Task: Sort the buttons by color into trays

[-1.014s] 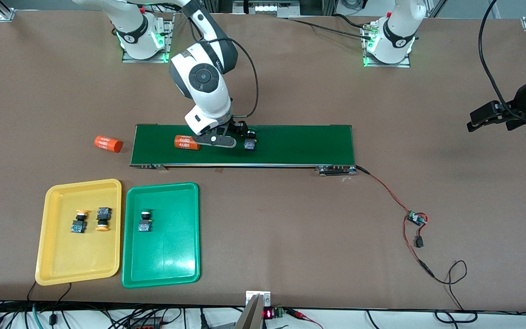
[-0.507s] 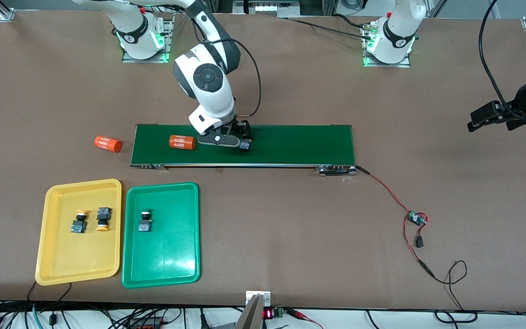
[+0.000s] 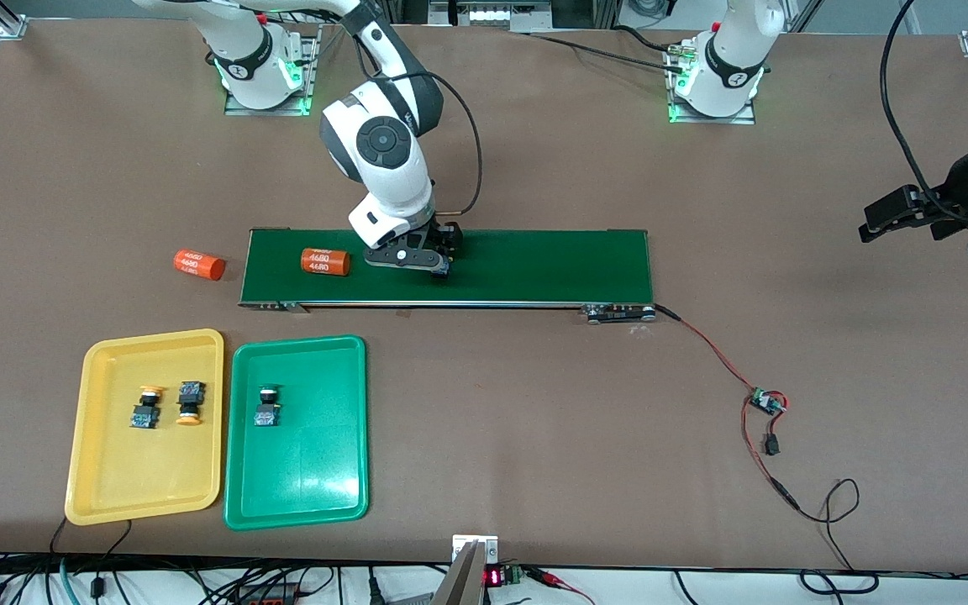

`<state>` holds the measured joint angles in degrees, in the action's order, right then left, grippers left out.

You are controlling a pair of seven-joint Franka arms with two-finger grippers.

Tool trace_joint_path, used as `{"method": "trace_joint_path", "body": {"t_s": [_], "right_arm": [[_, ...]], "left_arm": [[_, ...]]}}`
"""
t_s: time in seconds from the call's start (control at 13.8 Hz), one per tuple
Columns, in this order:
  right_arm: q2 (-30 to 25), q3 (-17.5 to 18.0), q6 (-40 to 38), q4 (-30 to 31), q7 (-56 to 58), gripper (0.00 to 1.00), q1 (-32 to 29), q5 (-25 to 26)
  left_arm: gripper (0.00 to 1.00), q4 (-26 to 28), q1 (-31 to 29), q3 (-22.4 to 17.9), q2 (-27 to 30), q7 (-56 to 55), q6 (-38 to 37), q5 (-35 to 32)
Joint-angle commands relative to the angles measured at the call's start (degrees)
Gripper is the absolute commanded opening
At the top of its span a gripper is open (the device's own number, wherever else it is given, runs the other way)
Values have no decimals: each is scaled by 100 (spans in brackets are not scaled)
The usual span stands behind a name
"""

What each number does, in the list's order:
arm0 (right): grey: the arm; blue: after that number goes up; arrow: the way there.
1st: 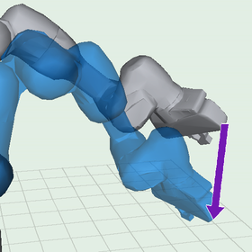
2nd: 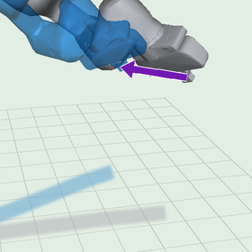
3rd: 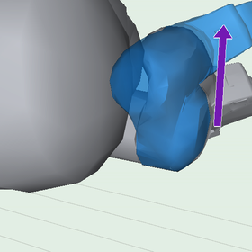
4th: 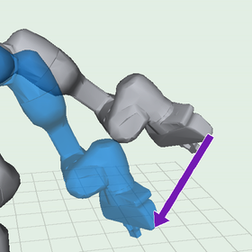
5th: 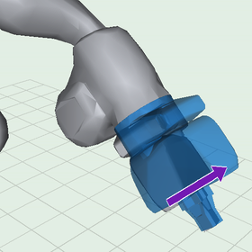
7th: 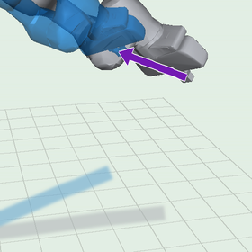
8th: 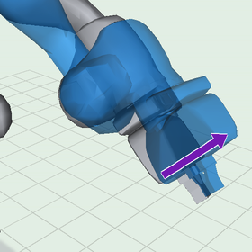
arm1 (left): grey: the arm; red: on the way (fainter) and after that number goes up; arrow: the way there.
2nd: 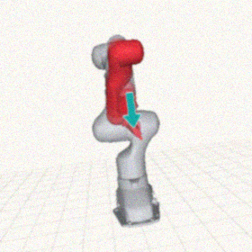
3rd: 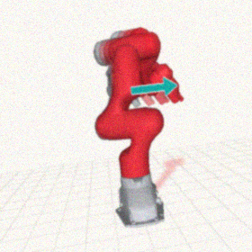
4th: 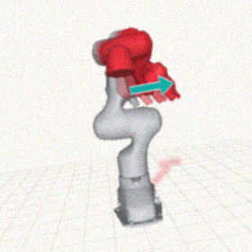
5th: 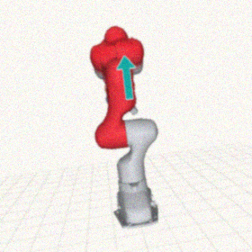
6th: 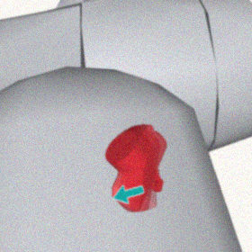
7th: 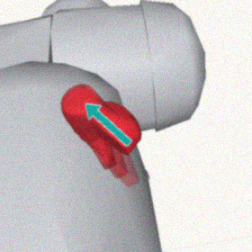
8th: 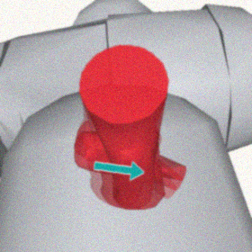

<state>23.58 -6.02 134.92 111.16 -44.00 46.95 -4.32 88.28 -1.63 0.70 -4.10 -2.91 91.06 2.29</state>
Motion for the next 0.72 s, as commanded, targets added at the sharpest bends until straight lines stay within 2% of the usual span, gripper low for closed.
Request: {"method": "trace_joint_path", "body": {"t_s": [0.0,0.36,0.43,0.58,0.65], "right_arm": [[269,-48,201,-86,31,100,69,71],[586,-57,579,-86,40,100,34,71],[578,-57,580,-86,66,95,-10,71],[543,-65,536,-86,355,43,-45,72],[508,-100,536,-86,444,25,-63,63]], "left_arm": [[100,31,-21,27,67,62,17,-80],[100,31,-21,18,67,62,17,-80],[100,31,-21,18,67,62,17,-80],[100,31,-21,18,67,62,17,-80],[100,31,-21,18,67,62,17,-80]]}}
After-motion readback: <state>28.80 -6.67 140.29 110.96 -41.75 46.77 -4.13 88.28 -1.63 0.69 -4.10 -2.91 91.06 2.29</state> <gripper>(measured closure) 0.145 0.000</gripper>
